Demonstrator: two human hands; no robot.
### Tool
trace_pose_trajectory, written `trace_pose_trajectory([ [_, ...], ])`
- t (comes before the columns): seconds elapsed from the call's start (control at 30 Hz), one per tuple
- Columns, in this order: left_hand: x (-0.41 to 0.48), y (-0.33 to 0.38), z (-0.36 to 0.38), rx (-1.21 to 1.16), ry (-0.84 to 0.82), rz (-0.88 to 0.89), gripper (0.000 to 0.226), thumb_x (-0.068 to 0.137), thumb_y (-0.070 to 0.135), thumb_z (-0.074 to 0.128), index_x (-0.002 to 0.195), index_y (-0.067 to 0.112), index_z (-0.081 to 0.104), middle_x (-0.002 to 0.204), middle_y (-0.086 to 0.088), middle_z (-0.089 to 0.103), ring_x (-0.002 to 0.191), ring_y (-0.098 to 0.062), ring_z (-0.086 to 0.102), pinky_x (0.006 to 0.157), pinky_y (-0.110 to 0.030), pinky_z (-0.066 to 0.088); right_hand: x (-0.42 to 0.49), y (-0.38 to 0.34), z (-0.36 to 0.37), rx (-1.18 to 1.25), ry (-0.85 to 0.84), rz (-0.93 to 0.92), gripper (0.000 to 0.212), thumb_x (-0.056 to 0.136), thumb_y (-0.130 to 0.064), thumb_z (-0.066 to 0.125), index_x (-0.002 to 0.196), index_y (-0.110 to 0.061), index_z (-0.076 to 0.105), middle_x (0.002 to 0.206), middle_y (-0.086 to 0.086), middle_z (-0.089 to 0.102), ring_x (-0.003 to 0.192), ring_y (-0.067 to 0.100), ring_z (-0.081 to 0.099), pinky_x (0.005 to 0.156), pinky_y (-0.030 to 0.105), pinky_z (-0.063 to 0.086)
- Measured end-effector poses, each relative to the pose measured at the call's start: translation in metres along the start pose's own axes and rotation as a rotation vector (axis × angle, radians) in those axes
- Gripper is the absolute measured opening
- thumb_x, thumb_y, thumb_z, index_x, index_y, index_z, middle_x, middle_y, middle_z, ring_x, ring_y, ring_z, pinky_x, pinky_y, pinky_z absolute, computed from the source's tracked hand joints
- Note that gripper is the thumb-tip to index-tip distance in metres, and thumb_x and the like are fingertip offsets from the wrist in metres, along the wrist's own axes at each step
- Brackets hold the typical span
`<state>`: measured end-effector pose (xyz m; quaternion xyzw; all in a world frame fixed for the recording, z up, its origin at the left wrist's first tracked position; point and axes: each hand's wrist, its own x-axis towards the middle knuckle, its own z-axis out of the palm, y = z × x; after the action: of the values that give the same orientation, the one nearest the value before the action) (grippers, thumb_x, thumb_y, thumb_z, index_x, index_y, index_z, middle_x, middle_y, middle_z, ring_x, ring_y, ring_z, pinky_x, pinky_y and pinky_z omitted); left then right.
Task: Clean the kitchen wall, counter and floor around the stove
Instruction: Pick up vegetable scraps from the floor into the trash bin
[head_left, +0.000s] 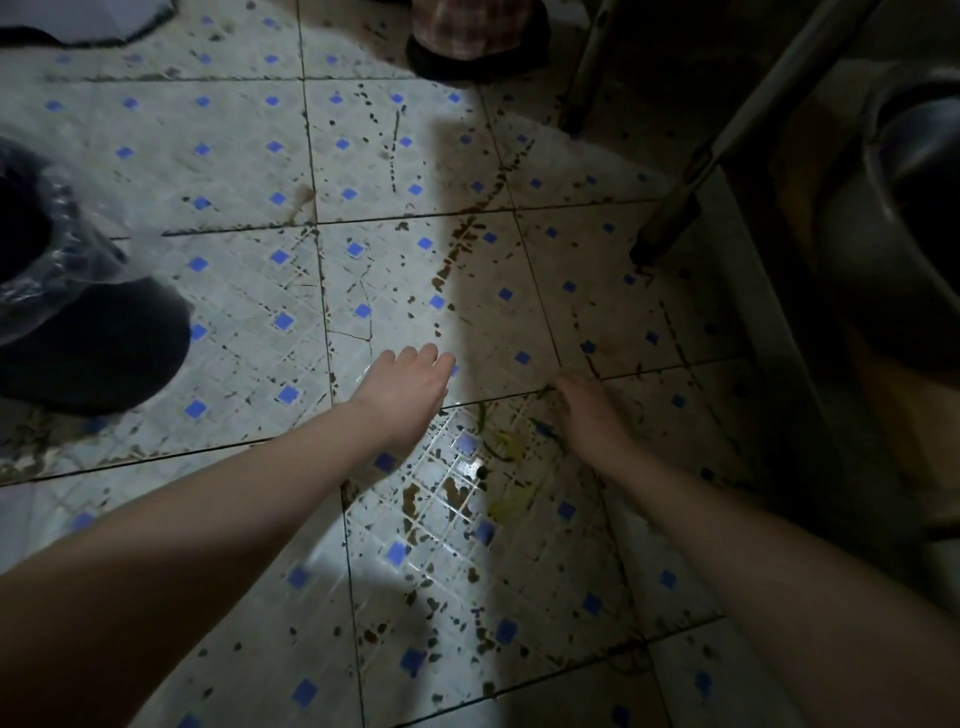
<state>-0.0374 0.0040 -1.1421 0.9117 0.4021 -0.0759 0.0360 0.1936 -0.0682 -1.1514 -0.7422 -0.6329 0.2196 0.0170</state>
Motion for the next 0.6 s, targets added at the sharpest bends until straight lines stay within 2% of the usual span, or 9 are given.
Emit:
trace_pose_trajectory([
  [0.2, 0.003, -0.005, 0.011, -0.046, -0.025, 0.004, 0.025, 0.101, 0.029, 0.035, 0.121, 0.015, 0.038, 0.115, -0.008, 0.051, 0.098, -0.025, 0.053, 0.081, -0.036, 0.042, 0.017, -0.001, 0.012, -0.11, -0.01, -0.015, 0.044, 0.091, 0.001, 0.041, 0.132, -0.013, 0.049, 0.134, 0.008, 0.051, 0.12, 0.025, 0.048, 0.1, 0.036, 0.042],
  [0.37, 0.01, -0.007, 0.013, -0.064, -0.045, -0.014, 0.027, 0.101, 0.029, 0.032, 0.122, 0.013, 0.039, 0.117, -0.01, 0.05, 0.101, -0.027, 0.053, 0.083, -0.037, 0.042, 0.021, -0.003, 0.018, -0.196, 0.013, 0.013, 0.045, 0.089, 0.004, 0.045, 0.13, -0.014, 0.051, 0.132, 0.008, 0.052, 0.119, 0.027, 0.047, 0.1, 0.038, 0.04],
  [0.6, 0.013, 0.001, 0.019, -0.083, -0.053, 0.006, 0.026, 0.101, 0.03, 0.031, 0.12, 0.014, 0.04, 0.115, -0.008, 0.05, 0.099, -0.026, 0.052, 0.084, -0.037, 0.042, 0.023, -0.008, 0.018, -0.295, 0.022, 0.031, 0.039, 0.08, 0.005, 0.056, 0.115, -0.013, 0.055, 0.122, 0.01, 0.05, 0.114, 0.026, 0.044, 0.095, 0.034, 0.038],
])
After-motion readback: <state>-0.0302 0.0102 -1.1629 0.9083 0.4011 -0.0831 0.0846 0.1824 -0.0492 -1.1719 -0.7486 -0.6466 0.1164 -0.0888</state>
